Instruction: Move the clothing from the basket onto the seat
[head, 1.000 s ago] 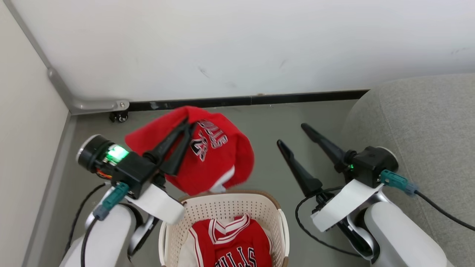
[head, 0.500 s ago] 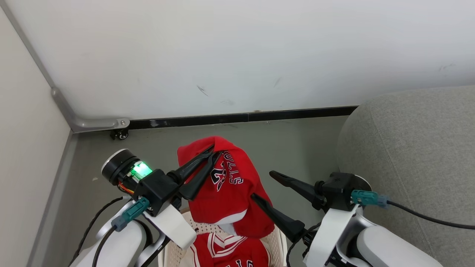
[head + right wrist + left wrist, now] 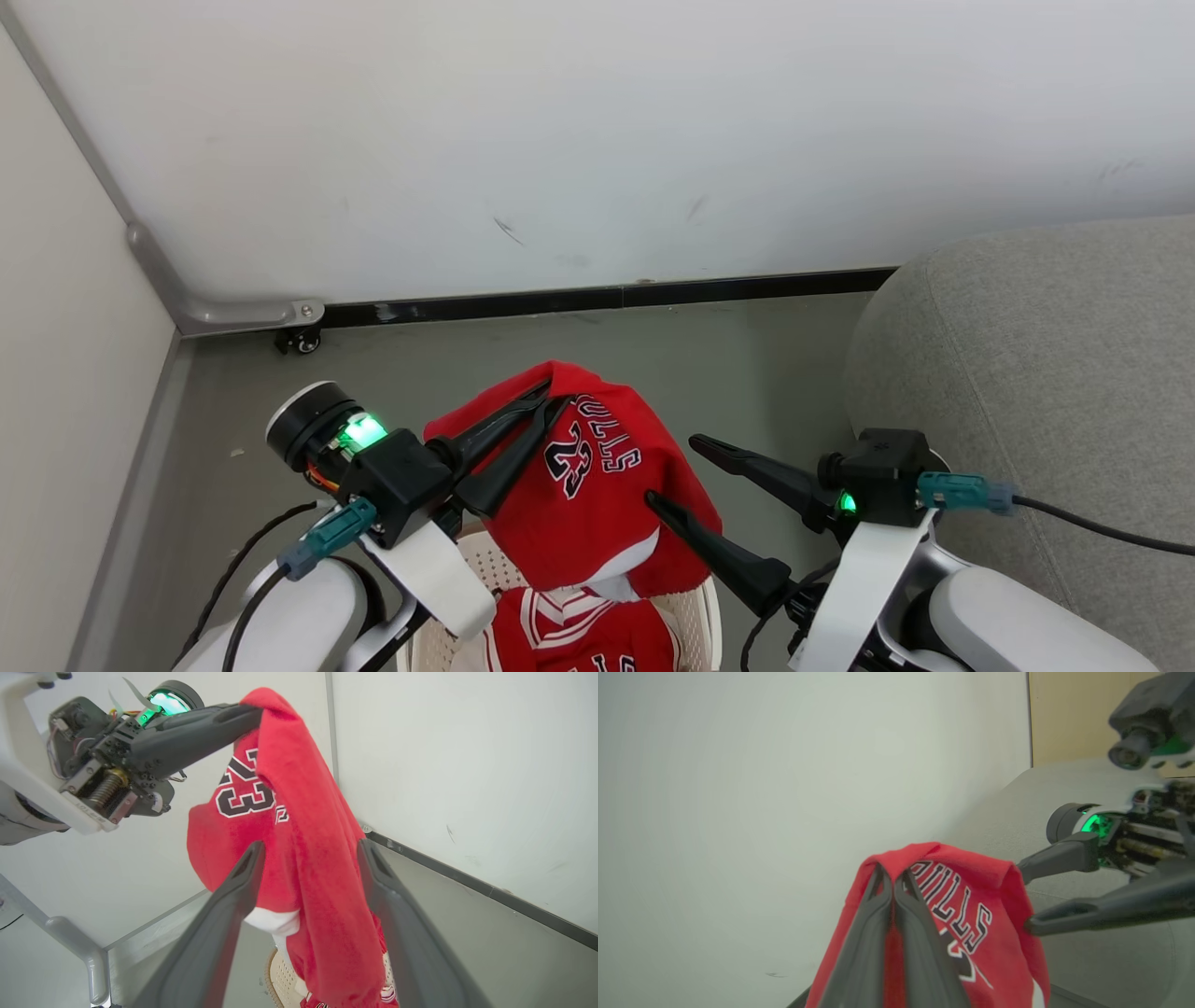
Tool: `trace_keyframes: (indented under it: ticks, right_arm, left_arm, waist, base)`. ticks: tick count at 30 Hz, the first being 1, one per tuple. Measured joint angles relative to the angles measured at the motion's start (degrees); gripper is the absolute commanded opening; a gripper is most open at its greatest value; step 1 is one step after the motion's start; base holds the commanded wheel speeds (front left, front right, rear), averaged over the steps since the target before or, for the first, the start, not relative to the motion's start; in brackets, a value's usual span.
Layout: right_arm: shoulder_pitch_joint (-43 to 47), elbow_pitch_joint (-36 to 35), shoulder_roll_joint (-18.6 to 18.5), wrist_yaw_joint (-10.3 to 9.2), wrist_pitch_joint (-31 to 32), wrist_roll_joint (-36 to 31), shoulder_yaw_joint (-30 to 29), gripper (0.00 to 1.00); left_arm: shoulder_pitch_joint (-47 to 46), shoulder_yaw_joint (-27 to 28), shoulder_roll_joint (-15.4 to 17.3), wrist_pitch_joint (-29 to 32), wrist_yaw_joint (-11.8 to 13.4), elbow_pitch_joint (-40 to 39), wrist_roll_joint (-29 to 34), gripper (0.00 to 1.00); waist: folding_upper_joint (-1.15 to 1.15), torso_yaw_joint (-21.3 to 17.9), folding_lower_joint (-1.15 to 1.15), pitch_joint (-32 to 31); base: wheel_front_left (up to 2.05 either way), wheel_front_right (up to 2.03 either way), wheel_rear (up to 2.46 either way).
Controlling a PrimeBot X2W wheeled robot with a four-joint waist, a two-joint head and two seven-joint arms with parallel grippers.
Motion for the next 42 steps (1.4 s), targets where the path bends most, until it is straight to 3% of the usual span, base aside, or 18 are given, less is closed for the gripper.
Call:
trace_keyframes:
  ticks: [12, 14, 15, 18, 20, 21, 33, 34, 36, 37, 42]
  right_arm:
    - [-4.38, 2.83, 0.43, 0.0, 0.58, 2.29, 5.26, 1.0]
    - [-4.94, 3.13, 0.73, 0.0, 0.57, 2.32, 6.14, 0.73]
    - [-5.17, 3.32, 0.83, 0.0, 0.57, 2.32, 6.54, 0.5]
    - [-6.11, 4.3, 0.9, 0.0, 0.34, 2.31, 7.5, 0.33]
    - [-6.3, 4.9, 0.9, 0.0, -0.08, 2.3, 8.06, 0.08]
    - [-6.45, 5.09, 0.9, 0.0, -0.35, 2.29, 8.36, 0.0]
    - [-6.95, 6.86, -0.23, 0.0, -4.93, 3.01, 7.1, 0.0]
    - [-6.95, 7.03, -0.58, 0.0, -5.31, 3.27, 6.81, 0.0]
    - [-6.95, 7.53, -1.44, 0.0, -5.9, 3.31, 5.91, 0.0]
    - [-6.95, 7.82, -1.81, 0.0, -6.05, 3.31, 5.38, 0.0]
    - [-6.95, 8.72, -3.42, 0.0, -7.26, 3.34, 3.58, 0.0]
  left_arm:
    - [-1.94, -3.89, 0.49, 1.02, 0.0, -1.48, -3.14, 0.0]
    - [-1.96, -4.27, 0.51, 1.03, 0.0, -1.57, -4.14, 0.0]
    - [-1.96, -4.36, 0.51, 1.02, 0.0, -1.66, -4.69, 0.0]
    - [-1.97, -4.58, 0.51, 1.02, 0.0, -1.8, -5.69, 0.0]
    - [-1.97, -4.6, 0.54, 1.02, 0.0, -1.8, -6.6, 0.0]
    - [-1.97, -4.63, 0.56, 1.02, 0.0, -1.79, -6.92, 0.0]
    - [-1.28, -5.33, 1.92, 1.01, 0.0, 1.4, -11.16, 0.02]
    - [-1.28, -5.69, 2.05, 1.01, 0.0, 1.48, -11.47, 0.22]
    - [-1.28, -6.26, 2.16, 0.98, 0.0, 1.53, -11.9, 0.49]
    - [-1.28, -6.44, 2.15, 0.91, 0.0, 1.53, -12.13, 1.0]
    - [-1.28, -7.23, 2.21, 0.42, 0.0, 1.52, -12.67, 1.0]
  waist:
    - [0.0, 0.6, 0.0, 0.61]
    - [0.0, 0.76, 0.0, 0.66]
    - [0.0, 0.82, 0.0, 0.68]
    - [0.0, 0.95, 0.0, 0.7]
    - [0.0, 0.99, 0.0, 0.7]
    - [0.0, 1.0, 0.0, 0.69]
    - [0.0, 0.09, 0.0, 0.5]
    - [0.0, -0.04, 0.0, 0.47]
    - [0.0, -0.33, 0.0, 0.43]
    - [0.0, -0.48, 0.0, 0.4]
    - [0.0, -1.17, 0.0, 0.29]
  base:
    - [0.0, 0.0, 0.0]
    - [0.0, 0.0, 0.0]
    - [0.0, 0.0, 0.0]
    - [0.0, 0.0, 0.0]
    - [0.0, 0.0, 0.0]
    - [0.0, 0.0, 0.0]
    - [0.0, 0.0, 0.0]
    - [0.0, 0.0, 0.0]
    - [0.0, 0.0, 0.0]
    - [0.0, 0.0, 0.0]
    - [0.0, 0.0, 0.0]
